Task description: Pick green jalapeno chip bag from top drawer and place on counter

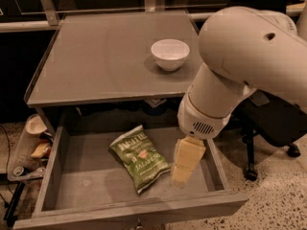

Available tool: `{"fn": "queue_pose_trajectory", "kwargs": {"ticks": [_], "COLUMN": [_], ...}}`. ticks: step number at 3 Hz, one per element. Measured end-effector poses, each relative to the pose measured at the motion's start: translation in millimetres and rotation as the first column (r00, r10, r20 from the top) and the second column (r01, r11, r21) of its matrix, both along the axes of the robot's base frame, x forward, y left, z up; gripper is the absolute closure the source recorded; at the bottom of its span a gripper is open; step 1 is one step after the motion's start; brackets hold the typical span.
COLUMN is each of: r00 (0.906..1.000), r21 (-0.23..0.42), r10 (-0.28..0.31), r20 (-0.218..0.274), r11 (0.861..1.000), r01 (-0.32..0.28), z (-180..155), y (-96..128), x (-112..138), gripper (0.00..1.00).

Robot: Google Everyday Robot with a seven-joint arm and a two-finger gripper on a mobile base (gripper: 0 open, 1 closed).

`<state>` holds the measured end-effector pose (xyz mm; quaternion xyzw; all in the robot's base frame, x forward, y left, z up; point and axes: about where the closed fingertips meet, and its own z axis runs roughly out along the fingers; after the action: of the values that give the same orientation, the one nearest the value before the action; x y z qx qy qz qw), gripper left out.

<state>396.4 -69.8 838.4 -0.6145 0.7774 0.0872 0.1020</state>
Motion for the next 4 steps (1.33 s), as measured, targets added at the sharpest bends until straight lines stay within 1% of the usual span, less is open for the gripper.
{"fn": "queue_pose_trajectory", "kwargs": {"ticks": [1, 2, 3, 4], "r00": [1.0, 0.9978, 0.983, 0.9553], "r21": [0.0, 0.05, 0.123, 0.166], "r10": [0.0, -0.032, -0.126, -0.205], "r20": [0.0, -0.057, -0.133, -0.214], "r11": [1.0, 0.998, 0.982, 0.956], "r01": [0.0, 0.035, 0.143, 0.242], "z": [0, -24, -57, -90], "y": [0, 27, 55, 74], "x": [0, 2, 20, 40], "gripper": [0.0, 0.0, 0.0, 0.0]}}
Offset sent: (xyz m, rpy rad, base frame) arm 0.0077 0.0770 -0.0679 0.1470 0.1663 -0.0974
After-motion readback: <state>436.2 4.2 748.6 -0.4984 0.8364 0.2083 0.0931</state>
